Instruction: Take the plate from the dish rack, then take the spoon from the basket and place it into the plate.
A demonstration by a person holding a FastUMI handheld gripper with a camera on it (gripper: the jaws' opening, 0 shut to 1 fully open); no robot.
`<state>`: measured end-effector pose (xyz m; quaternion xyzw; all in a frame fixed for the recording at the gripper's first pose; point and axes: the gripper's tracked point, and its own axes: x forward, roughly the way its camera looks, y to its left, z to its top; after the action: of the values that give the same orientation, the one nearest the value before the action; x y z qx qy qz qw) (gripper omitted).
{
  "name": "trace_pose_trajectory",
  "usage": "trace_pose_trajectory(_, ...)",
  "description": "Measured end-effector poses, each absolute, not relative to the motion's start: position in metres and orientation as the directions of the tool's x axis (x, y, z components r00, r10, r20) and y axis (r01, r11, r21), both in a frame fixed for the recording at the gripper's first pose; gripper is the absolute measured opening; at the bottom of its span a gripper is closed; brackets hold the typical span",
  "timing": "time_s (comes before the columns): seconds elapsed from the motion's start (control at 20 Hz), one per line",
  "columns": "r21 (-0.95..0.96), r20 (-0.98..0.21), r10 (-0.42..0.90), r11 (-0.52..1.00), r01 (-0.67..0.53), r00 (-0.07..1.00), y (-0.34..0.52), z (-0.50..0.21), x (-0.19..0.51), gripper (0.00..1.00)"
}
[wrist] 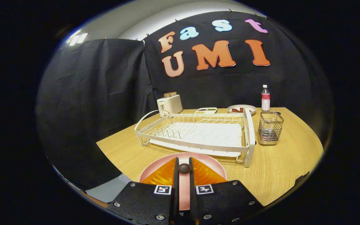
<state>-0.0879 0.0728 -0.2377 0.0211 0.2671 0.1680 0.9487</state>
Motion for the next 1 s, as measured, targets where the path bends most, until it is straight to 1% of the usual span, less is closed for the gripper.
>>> trace_pose_trajectory(0.25, 0.124, -0.512, 0.32, 0.946, -0.3, 0.797, 0.071, -0.248, -0.089, 0.14)
trace_pose_trajectory(0.4, 0.126, -0.529, 0.292, 0.955, -0.267, 0.797, 0.06, -0.255, -0.089, 0.23)
trace_pose_trajectory(0.55, 0.132, -0.509, 0.27, 0.963, -0.235, 0.817, 0.052, -0.25, -0.085, 0.25)
trace_pose_trajectory(0.6, 0.132, -0.501, 0.258, 0.966, -0.222, 0.826, 0.048, -0.247, -0.081, 0.29)
trace_pose_trajectory(0.75, 0.139, -0.464, 0.232, 0.972, -0.188, 0.855, 0.04, -0.232, -0.074, 0.34)
trace_pose_trajectory(0.85, 0.134, -0.442, 0.203, 0.978, -0.159, 0.874, 0.035, -0.222, -0.069, 0.4)
trace_pose_trajectory(0.9, 0.117, -0.428, 0.183, 0.982, -0.146, 0.885, 0.033, -0.216, -0.068, 0.45)
trace_pose_trajectory(0.95, 0.094, -0.411, 0.162, 0.986, -0.135, 0.897, 0.03, -0.209, -0.067, 0.47)
trace_pose_trajectory(1.0, 0.073, -0.392, 0.147, 0.989, -0.128, 0.908, 0.029, -0.202, -0.066, 0.52)
